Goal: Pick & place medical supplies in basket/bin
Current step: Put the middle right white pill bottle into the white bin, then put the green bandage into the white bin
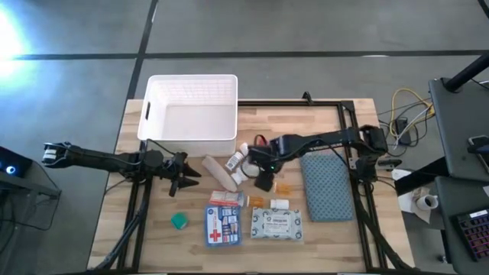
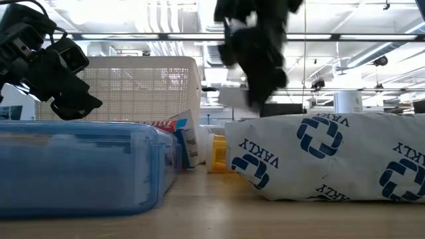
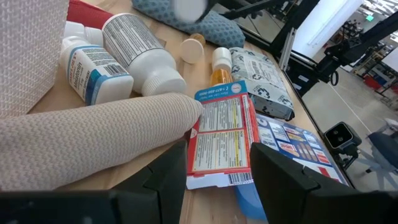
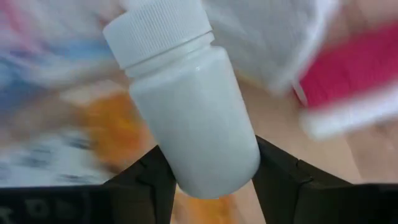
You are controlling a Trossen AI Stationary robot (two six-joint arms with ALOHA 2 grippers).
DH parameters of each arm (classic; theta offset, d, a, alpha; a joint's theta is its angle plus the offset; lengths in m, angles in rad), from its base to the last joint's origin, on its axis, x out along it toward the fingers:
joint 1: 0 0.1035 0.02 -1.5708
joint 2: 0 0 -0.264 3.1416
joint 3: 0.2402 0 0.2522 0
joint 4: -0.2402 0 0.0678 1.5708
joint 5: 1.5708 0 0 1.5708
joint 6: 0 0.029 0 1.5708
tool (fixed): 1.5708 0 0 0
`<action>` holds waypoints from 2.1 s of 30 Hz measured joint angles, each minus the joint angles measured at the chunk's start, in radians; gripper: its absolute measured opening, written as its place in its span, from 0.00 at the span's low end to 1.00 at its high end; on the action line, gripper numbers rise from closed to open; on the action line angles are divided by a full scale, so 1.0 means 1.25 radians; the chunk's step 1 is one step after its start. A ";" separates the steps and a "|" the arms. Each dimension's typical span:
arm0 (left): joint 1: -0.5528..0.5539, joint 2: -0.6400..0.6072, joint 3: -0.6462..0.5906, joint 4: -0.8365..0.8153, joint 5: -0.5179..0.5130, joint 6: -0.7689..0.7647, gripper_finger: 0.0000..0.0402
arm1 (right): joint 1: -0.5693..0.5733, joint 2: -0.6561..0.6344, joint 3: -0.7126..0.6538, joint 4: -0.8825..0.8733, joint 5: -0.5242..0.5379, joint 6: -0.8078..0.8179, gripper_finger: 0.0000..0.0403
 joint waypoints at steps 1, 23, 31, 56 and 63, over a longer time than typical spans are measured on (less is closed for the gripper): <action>0.000 0.000 0.000 0.000 0.000 0.000 0.39 | 0.006 0.000 0.034 0.007 -0.005 -0.001 0.39; 0.000 0.001 0.000 0.001 -0.002 0.000 0.39 | -0.217 0.256 0.596 0.279 0.072 -0.002 0.58; 0.000 0.008 0.000 0.000 -0.001 0.000 0.39 | -0.242 0.248 0.567 0.259 0.028 0.014 0.72; 0.000 0.011 0.014 0.000 0.013 -0.202 0.39 | -0.062 0.135 0.667 0.087 0.038 -0.173 0.73; -0.001 0.008 0.035 0.032 0.176 -0.423 0.39 | -0.049 0.162 0.667 0.091 0.044 -0.074 0.71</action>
